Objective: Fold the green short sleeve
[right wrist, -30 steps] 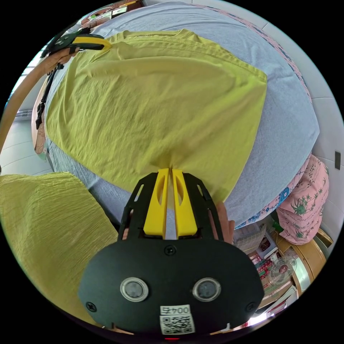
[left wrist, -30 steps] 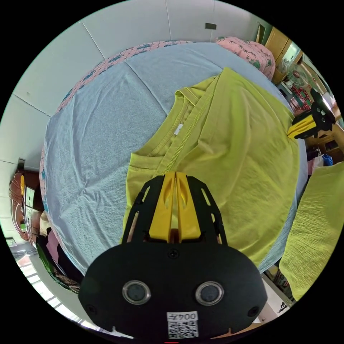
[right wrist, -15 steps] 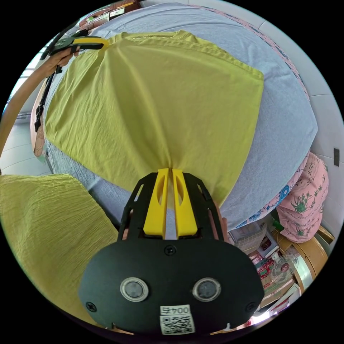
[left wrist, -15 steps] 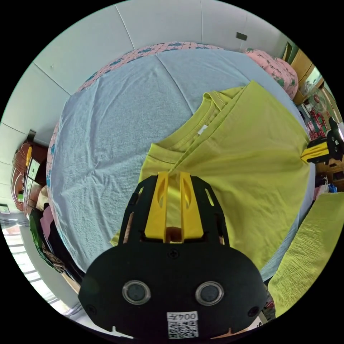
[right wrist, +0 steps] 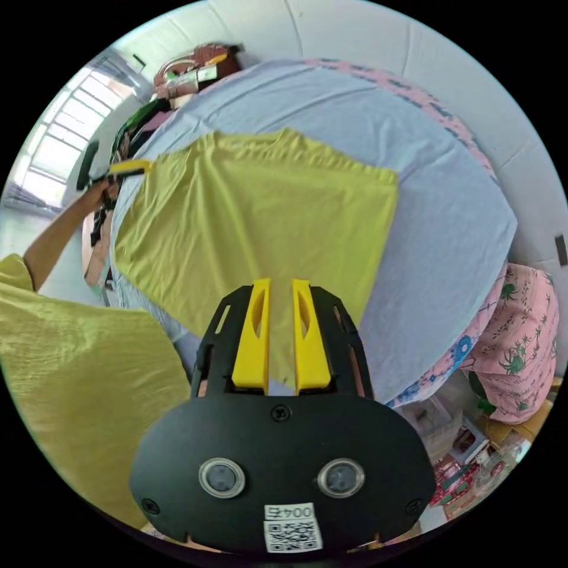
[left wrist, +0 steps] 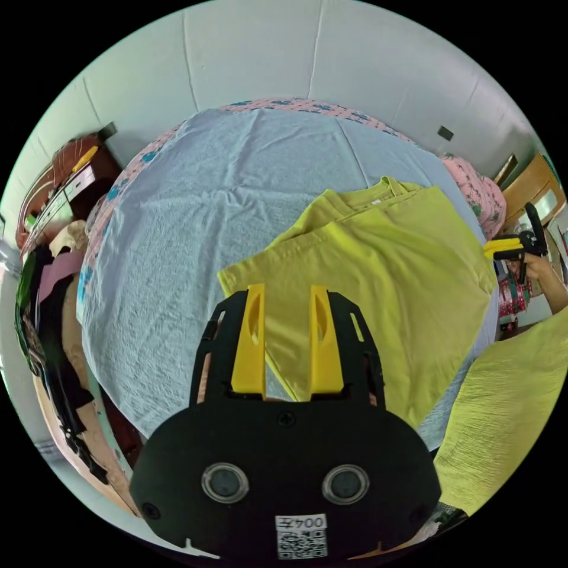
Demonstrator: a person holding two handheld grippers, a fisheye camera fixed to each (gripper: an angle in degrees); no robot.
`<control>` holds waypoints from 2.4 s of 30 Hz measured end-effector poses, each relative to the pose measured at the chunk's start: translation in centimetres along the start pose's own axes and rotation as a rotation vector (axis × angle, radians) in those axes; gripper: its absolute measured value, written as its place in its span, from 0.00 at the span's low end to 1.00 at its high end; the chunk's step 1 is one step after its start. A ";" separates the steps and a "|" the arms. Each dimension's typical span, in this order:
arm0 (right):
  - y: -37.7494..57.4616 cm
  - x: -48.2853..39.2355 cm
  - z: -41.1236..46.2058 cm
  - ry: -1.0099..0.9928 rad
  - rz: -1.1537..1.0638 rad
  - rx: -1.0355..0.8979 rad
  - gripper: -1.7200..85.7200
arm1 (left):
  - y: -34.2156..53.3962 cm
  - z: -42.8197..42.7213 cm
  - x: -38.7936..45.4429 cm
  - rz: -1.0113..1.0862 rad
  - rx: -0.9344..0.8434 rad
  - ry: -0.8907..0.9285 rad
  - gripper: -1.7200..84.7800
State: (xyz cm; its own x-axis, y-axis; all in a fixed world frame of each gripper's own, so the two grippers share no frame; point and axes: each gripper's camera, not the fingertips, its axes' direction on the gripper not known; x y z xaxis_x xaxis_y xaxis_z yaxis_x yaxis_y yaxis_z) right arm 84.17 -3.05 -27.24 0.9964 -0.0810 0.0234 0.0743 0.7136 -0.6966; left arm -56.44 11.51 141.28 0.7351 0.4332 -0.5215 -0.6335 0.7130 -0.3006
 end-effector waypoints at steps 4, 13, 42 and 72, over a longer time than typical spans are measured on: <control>-3.0 5.5 -3.8 0.065 0.066 0.118 0.14 | 2.8 -0.6 -2.4 -0.078 0.026 0.004 0.16; -8.8 14.0 -5.6 0.085 0.179 0.184 0.15 | 4.4 -1.2 -6.0 -0.120 -0.042 0.006 0.19; -10.6 17.7 -9.8 0.047 0.155 0.140 0.06 | 9.5 -5.7 -5.3 -0.166 -0.025 -0.139 0.04; -2.5 14.7 -15.6 0.005 0.343 0.205 0.01 | 16.9 -18.2 2.6 -0.206 0.006 -0.218 0.07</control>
State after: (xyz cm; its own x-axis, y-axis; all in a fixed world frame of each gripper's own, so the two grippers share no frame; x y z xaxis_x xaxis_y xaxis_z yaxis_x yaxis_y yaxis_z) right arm 98.01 -16.89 -36.32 0.9647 0.1830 -0.1895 -0.2557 0.8237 -0.5062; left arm -69.65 14.69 120.33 0.8828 0.3868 -0.2664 -0.4649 0.8009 -0.3775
